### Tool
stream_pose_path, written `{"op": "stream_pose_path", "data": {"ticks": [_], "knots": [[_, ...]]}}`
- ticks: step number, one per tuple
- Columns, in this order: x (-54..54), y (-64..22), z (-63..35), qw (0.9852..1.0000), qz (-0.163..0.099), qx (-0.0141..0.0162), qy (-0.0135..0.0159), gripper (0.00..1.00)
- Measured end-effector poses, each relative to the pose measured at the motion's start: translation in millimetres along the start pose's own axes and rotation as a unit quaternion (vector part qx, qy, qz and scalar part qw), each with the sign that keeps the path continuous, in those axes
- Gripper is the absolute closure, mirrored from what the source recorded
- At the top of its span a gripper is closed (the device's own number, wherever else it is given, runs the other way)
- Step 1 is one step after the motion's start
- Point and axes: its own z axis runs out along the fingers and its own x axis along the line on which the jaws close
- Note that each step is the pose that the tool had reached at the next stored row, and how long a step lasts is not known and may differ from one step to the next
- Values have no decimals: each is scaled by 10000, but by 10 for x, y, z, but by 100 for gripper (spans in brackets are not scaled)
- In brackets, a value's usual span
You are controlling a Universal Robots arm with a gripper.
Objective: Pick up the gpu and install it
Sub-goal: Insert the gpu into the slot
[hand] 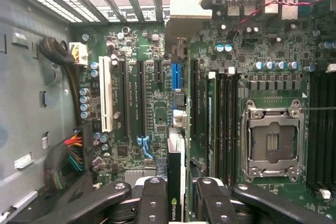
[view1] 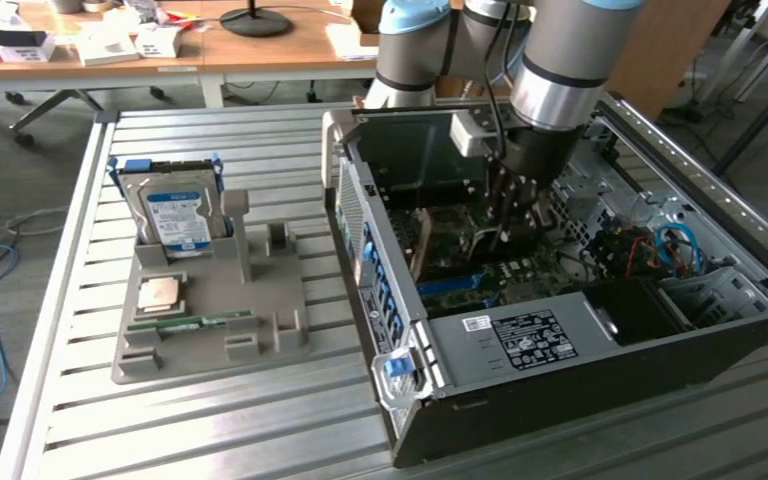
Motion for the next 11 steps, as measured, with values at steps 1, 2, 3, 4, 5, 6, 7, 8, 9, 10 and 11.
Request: {"op": "stream_pose_path", "data": {"ticks": [1,2,3,4,5,6,7,8,9,10,11], "knots": [[8,5,0,10000,0,0,0,74],[15,9,0,10000,-1,0,0,74],[25,11,0,10000,-1,0,0,74],[41,13,0,10000,-1,0,0,74],[56,15,0,10000,-1,0,0,74],[67,18,1,10000,0,0,0,74],[74,22,1,10000,1,0,0,74],[78,30,1,10000,0,0,-1,74],[80,38,1,10000,0,0,-1,74],[80,46,1,10000,-1,0,-1,74],[80,53,2,10000,0,0,-1,74]]}}
